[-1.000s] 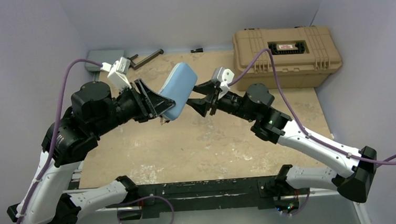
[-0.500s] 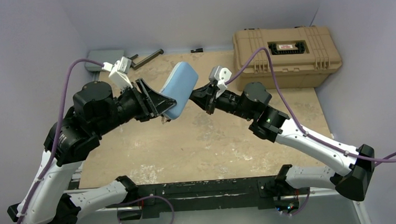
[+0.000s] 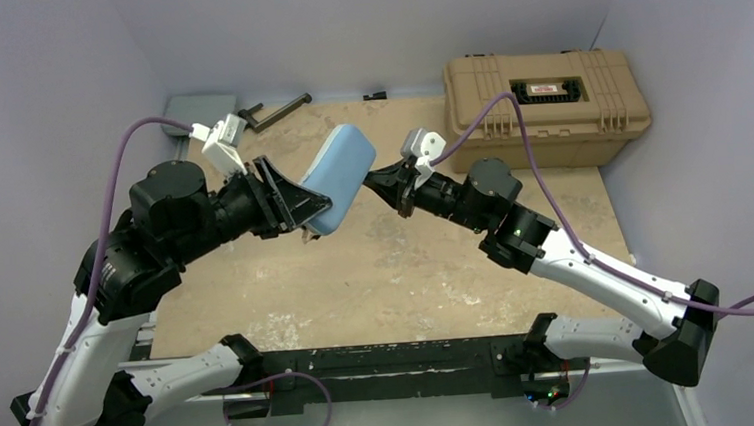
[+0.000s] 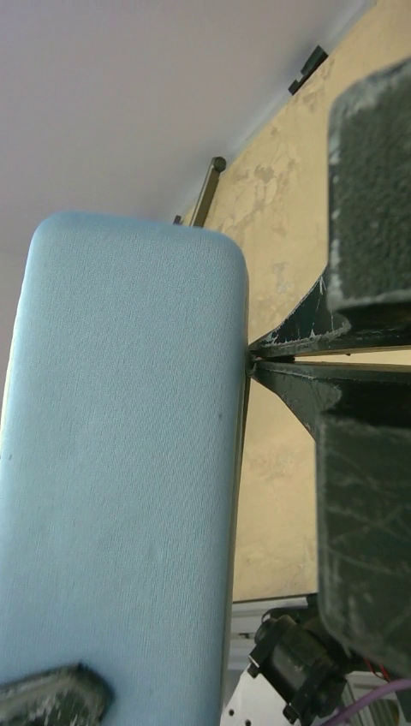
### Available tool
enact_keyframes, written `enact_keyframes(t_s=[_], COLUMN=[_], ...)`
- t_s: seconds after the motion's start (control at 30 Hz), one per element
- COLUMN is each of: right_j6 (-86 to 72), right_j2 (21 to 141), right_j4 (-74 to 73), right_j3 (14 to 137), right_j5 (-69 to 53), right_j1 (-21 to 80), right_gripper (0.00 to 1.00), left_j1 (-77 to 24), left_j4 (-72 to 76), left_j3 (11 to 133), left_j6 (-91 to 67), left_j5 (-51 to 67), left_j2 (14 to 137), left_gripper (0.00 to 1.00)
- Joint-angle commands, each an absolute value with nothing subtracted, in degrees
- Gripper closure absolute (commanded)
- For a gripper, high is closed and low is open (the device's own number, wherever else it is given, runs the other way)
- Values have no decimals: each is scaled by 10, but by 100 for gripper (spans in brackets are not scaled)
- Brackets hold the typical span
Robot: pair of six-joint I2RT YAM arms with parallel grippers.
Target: Open the umbrella
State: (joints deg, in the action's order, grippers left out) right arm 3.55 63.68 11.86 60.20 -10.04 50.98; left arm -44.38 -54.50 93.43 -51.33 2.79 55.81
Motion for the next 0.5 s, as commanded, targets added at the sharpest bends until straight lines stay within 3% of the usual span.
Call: enact_keyframes(t_s=[0.0,0.47], right_j6=[58,184], right_j2=[613,603], right_j4=[136,107], right_j3=[596,594], right_j5=[-63,-130], right_j1=[492,473], right_gripper=[100,100], left_j1=[-443,-443], left_j4=[-544,-656], left_j3=[959,1005], left_j6=[-498,-459], left_j5=[38,117], left_j2=[530,538], left_gripper=[100,100])
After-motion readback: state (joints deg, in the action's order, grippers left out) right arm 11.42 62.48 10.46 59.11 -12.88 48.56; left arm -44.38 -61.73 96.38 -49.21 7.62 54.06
